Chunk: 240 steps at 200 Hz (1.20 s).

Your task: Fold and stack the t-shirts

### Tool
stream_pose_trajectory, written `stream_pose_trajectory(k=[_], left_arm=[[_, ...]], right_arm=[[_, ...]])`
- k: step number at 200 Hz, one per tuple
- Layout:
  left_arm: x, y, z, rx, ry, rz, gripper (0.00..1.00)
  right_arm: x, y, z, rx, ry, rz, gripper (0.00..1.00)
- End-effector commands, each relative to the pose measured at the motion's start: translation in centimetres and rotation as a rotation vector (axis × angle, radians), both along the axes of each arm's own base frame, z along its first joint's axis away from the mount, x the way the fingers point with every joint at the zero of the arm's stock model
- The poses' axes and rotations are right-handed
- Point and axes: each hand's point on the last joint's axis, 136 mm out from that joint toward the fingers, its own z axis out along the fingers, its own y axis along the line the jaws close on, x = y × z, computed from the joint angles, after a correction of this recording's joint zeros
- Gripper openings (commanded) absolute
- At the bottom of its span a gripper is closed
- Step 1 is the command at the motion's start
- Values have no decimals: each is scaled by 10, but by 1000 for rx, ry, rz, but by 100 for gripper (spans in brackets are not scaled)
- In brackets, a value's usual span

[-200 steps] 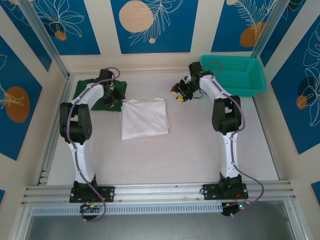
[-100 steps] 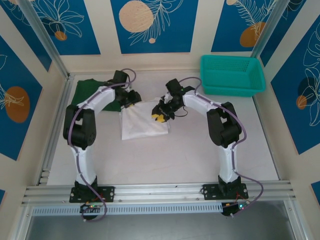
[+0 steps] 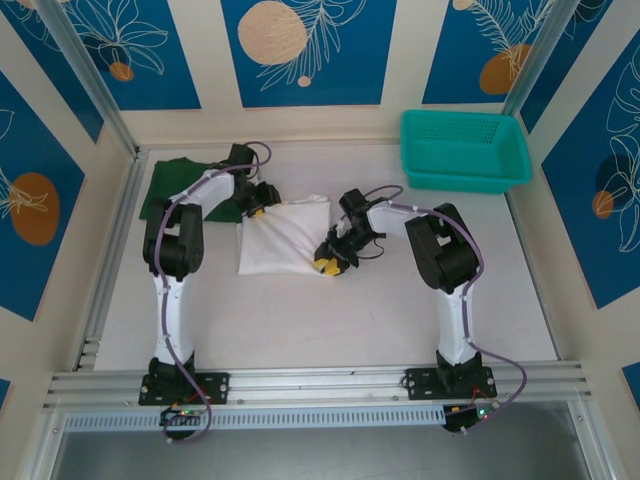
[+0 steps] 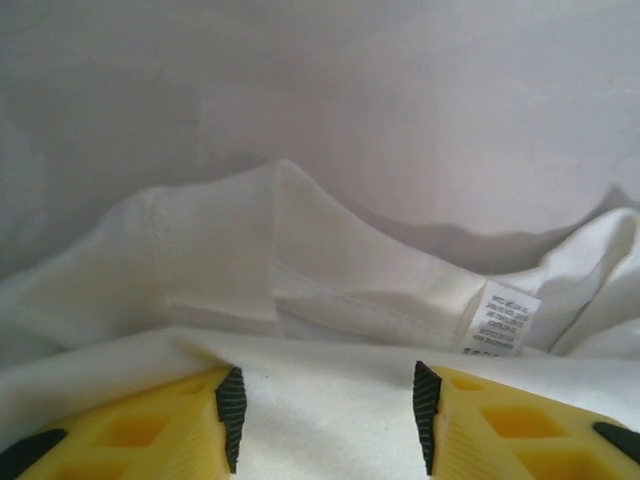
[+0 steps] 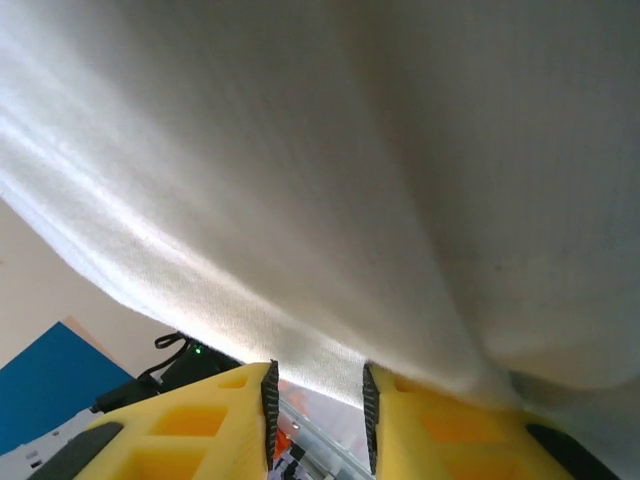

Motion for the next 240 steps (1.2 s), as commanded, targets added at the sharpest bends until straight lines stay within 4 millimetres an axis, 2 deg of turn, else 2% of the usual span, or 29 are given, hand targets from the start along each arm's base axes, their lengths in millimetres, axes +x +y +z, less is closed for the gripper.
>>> stream_pose_trajectory(k=[1,18,40,56,67,82,91,101,113,133,163,202,223,240], left_arm=[[3,4,4,6,4,-5,63],[5,3,30,-7,-44,-12,75],[-3,-1,71,-33,-108,-32,81],[-21,-13,92,-65,-126,-66,79],[-40,-27,98,-105,-113,-100,69],[-71,-49,97,-175,-72,-163,49],[-92,-61,95,-195,-46,-210,42],[-115,-66,87,-183,-15,-247,40],[-134,-61,75,-163,14,-249,40],[-149,-46,59,-138,35,-230,43],[-147,-16,45,-74,53,-223,49],[-110,34,38,-29,47,-119,58],[-98,42,33,-22,57,-128,67],[-98,46,23,-35,76,-134,73]], right_arm=[[-29,-28,-34,-147,73,11,33],[-22,-30,-21,-148,22,7,34],[-12,-28,-2,-123,-45,-4,35],[-7,-23,11,-87,-85,-9,34],[-4,-22,20,-67,-105,-11,33],[3,-21,33,-44,-152,-25,31],[8,-22,42,-30,-172,-39,30],[14,-22,51,-11,-194,-56,29],[25,-23,61,9,-220,-82,27],[48,-20,71,18,-251,-121,25],[88,-2,65,17,-245,-170,25],[130,20,36,-15,-198,-225,26],[143,18,12,-79,-161,-245,26],[148,3,-1,-155,-149,-273,27]])
